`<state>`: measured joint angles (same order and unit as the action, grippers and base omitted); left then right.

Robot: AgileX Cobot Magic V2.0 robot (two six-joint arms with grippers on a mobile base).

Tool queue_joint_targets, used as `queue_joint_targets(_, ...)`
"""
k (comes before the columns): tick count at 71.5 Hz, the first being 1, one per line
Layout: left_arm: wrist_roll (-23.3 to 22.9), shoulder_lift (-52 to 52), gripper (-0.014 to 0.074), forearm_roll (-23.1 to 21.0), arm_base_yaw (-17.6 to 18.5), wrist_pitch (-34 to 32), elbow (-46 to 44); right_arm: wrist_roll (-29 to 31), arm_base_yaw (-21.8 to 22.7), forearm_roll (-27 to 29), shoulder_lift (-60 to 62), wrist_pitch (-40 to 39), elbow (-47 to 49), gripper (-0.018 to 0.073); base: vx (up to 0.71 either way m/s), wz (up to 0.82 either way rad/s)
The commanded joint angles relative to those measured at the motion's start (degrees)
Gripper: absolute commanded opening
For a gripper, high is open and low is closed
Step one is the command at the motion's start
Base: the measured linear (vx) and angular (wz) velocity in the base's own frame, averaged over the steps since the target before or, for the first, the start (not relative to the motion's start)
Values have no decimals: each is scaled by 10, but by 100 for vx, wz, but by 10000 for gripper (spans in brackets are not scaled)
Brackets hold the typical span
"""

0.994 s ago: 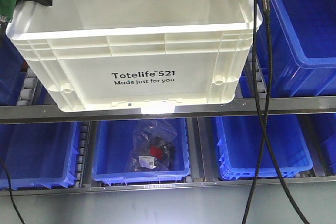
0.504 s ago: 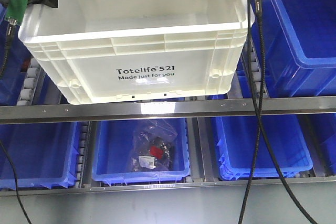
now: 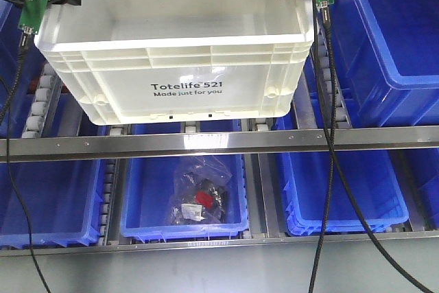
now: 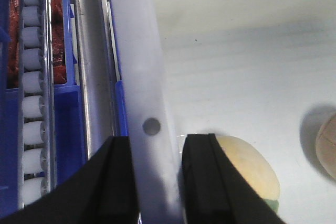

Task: Place moving items into box and shelve
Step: 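Push the crate with both grippers forward onto the shelf rollers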

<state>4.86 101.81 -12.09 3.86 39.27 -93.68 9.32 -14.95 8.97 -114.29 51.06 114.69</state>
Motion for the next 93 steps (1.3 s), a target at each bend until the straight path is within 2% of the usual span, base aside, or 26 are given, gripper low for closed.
queue_joint_targets(1, 9, -32, -17, -78, 17, -96, -27, 31, -19, 89, 39, -88, 25, -11, 0, 0)
queue_joint_targets(18, 11, -10, -17, -77, 17, -120, -27, 41, -19, 89, 20, -93, 25, -11, 0, 0)
queue_joint_targets(25, 25, -1, -17, -77, 17, -130, -27, 44, -19, 89, 12, -94, 25, -11, 0, 0)
queue_joint_targets(65, 24, 40, 1, -78, 17, -137, -27, 50, -19, 94, -20, -109, 25, 8, 0, 0)
queue_joint_targets(78, 25, 40, 119, -78, 17, -140, -27, 68, -19, 94, -19, -112, 25, 118, 0, 0)
queue_joint_targets(93, 25, 40, 392, -77, 17, -144, -27, 70, -19, 94, -19, -113, 25, 402, 0, 0)
